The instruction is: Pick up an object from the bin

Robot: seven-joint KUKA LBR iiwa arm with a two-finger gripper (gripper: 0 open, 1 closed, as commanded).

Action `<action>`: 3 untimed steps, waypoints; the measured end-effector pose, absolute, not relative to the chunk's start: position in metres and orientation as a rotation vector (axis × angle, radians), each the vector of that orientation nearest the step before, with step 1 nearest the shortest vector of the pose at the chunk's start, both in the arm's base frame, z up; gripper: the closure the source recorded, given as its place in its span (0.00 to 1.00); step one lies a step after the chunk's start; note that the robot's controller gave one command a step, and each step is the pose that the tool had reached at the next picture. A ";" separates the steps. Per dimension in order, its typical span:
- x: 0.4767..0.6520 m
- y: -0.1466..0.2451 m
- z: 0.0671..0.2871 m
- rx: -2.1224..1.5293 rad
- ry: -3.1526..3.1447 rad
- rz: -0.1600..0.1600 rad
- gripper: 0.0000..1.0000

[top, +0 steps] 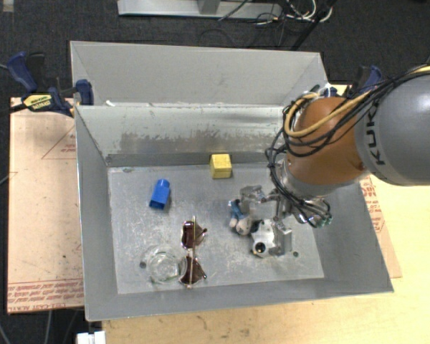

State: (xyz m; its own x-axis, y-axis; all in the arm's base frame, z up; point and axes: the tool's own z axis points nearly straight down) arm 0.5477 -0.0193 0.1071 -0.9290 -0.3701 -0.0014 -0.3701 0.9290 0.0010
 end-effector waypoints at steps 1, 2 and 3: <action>0.566 -0.010 0.082 -0.298 3.125 0.001 0.00; 0.565 -0.012 0.072 -0.682 3.060 0.001 1.00; 0.565 -0.012 0.072 -0.682 3.060 0.001 1.00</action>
Offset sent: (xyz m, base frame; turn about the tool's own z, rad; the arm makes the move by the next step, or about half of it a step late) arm 0.0156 0.0064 -0.0371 -0.0613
